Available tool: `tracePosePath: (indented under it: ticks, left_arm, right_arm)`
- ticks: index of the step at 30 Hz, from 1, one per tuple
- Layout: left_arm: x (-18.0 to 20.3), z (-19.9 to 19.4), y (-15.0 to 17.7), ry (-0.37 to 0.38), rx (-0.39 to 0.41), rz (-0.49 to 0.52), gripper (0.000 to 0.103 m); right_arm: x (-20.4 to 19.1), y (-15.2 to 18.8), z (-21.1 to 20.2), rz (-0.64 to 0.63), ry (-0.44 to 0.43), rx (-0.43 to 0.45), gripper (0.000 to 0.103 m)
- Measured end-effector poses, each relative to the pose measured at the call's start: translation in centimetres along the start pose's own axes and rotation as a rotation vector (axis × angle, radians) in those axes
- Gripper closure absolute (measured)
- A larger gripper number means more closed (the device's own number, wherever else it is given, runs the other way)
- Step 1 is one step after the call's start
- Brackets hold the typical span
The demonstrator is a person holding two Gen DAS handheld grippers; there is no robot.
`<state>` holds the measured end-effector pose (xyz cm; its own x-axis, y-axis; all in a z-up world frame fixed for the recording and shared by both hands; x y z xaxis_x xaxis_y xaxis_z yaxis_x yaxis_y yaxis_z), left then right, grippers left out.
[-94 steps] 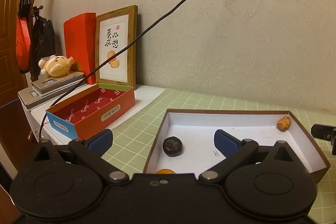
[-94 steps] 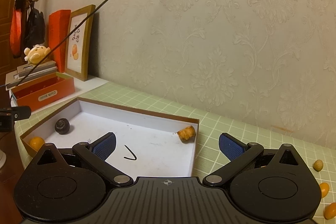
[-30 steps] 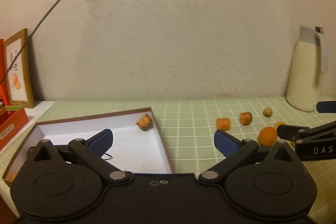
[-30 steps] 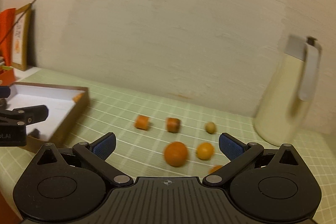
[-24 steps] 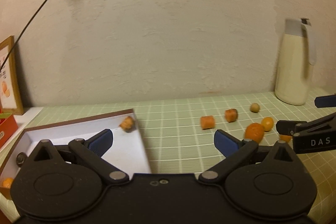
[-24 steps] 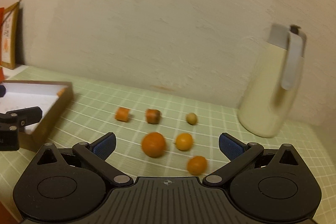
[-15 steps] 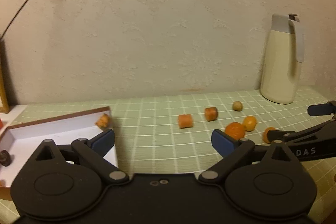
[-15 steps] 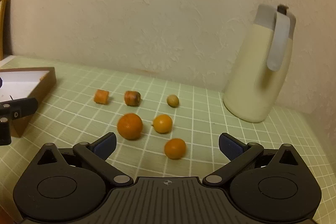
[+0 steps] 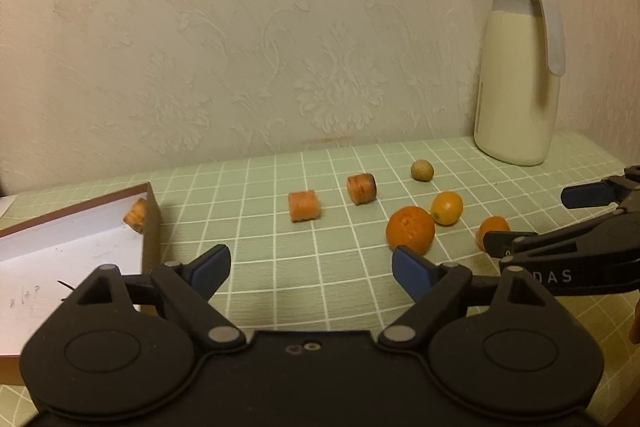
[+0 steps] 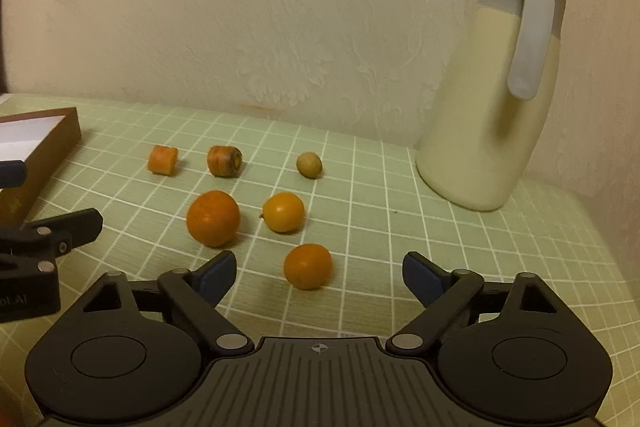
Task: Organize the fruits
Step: 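Grasp a large orange with the left tool while the right tool grasps a small orange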
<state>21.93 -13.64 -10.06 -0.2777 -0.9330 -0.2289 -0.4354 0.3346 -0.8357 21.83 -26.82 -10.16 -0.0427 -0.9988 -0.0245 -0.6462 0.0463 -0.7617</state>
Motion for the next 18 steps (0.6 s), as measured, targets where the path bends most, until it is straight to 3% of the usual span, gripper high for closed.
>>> tracePosePath:
  ticks: [7, 18]
  left_arm:
    - [1.3, 1.6, -0.1, 0.027, -0.017, 0.010, 0.026]
    - [4.0, 4.2, -0.5, 0.079, -0.031, 0.023, 0.029]
  right_arm:
    - [0.8, 0.4, 1.9, 0.029, -0.026, -0.058, 0.032]
    - [2.1, 0.4, 3.9, 0.038, -0.017, -0.075, 0.036]
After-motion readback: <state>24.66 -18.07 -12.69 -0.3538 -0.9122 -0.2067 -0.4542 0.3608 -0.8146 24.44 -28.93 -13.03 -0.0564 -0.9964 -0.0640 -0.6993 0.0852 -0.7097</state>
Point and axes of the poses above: each gripper's, at about its wrist camera, not at the fingertips, and z roughly the way its jaws point, x to its right, y to its underside, the point moved 9 cm from there along z, roughly the way its jaws point, and after that the axes turned 9 degrees about z, right-handed, at the moved point
